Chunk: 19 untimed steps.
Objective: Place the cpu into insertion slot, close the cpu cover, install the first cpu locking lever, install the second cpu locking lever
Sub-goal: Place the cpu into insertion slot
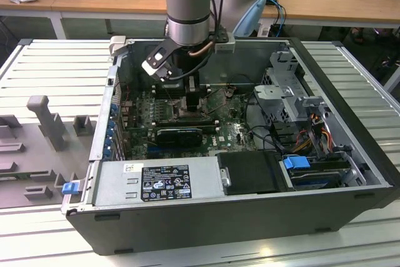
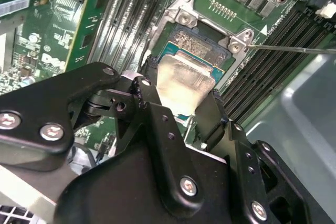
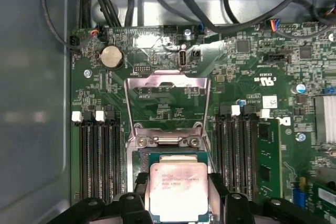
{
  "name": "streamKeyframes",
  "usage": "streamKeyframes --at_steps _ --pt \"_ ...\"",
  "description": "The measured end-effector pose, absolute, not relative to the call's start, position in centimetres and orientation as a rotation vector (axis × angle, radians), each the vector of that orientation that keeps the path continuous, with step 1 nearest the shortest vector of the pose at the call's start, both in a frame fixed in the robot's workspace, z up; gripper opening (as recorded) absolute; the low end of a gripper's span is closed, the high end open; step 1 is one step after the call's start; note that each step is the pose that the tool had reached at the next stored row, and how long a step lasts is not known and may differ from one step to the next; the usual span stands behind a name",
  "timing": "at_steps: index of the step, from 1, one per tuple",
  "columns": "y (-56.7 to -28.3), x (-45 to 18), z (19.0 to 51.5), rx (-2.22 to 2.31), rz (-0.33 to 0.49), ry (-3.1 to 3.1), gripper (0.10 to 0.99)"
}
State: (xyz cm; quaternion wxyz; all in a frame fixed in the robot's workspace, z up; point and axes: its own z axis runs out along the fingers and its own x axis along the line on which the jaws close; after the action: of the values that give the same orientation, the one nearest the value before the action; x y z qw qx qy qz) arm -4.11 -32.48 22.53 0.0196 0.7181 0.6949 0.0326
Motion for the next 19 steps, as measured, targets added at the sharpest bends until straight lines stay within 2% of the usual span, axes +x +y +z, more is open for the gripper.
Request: streamKeyframes --at_steps 19 --pt "-32.37 -4.44 21.8 2.228 0.101 2.156 0.529"
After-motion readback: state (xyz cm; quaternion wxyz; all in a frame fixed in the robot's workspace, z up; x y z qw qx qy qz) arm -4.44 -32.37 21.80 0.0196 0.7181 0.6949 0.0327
